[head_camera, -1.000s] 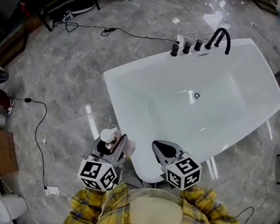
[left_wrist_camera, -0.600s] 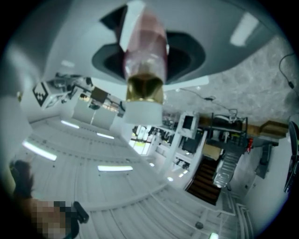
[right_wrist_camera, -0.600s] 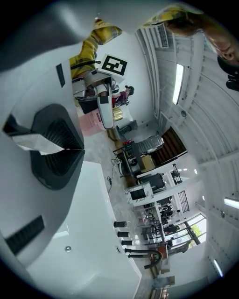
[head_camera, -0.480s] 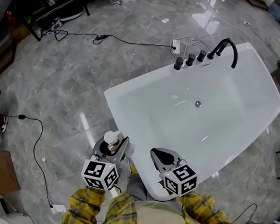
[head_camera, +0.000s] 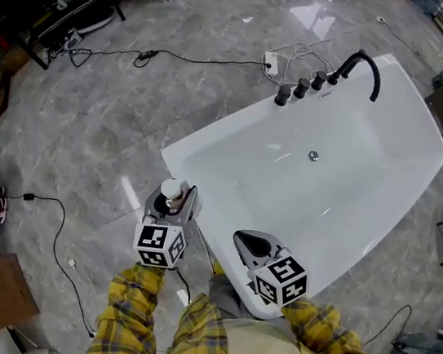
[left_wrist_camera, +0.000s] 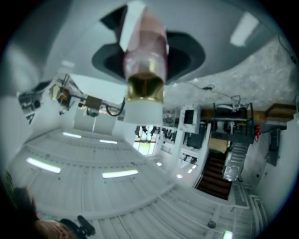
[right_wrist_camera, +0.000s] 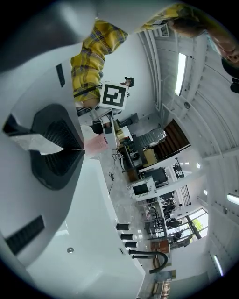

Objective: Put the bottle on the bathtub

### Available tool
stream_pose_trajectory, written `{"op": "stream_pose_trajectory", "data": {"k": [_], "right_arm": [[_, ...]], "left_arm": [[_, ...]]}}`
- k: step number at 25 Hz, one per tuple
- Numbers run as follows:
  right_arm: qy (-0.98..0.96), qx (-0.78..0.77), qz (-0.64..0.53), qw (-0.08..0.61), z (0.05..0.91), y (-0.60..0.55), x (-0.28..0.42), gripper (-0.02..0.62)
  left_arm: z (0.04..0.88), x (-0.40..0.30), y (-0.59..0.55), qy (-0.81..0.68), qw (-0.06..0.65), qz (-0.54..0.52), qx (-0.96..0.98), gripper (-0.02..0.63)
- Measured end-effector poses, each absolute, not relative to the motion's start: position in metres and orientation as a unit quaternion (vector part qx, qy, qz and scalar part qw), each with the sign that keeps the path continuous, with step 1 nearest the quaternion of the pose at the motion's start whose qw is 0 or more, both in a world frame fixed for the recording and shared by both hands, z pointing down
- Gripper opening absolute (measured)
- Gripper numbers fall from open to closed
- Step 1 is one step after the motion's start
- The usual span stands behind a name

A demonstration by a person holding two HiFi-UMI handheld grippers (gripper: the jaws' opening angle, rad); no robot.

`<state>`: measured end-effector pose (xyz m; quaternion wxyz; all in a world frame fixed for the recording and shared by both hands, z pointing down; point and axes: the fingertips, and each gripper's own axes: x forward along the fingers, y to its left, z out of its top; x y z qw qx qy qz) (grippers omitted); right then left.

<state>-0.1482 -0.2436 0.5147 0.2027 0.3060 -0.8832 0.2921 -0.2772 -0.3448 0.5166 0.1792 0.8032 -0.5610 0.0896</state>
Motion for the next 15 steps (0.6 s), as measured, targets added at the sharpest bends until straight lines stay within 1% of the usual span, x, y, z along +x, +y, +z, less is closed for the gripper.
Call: {"op": "stream_pose_trajectory", "data": {"k": [8, 15], "right_arm": [[-0.873, 0.311, 0.309, 0.214, 0.528, -0.249, -0.161, 0.014], [-0.860, 0.324, 0.323, 0.228, 0.540, -0.250, -0.152, 0.014]], "left_arm": [[0.542, -0.311, -0.413, -0.573, 0.141, 0.110, 0.800, 0.216], [0.553, -0.325, -0.467, -0.600, 0.108, 0.106, 0.785, 0.216]]}}
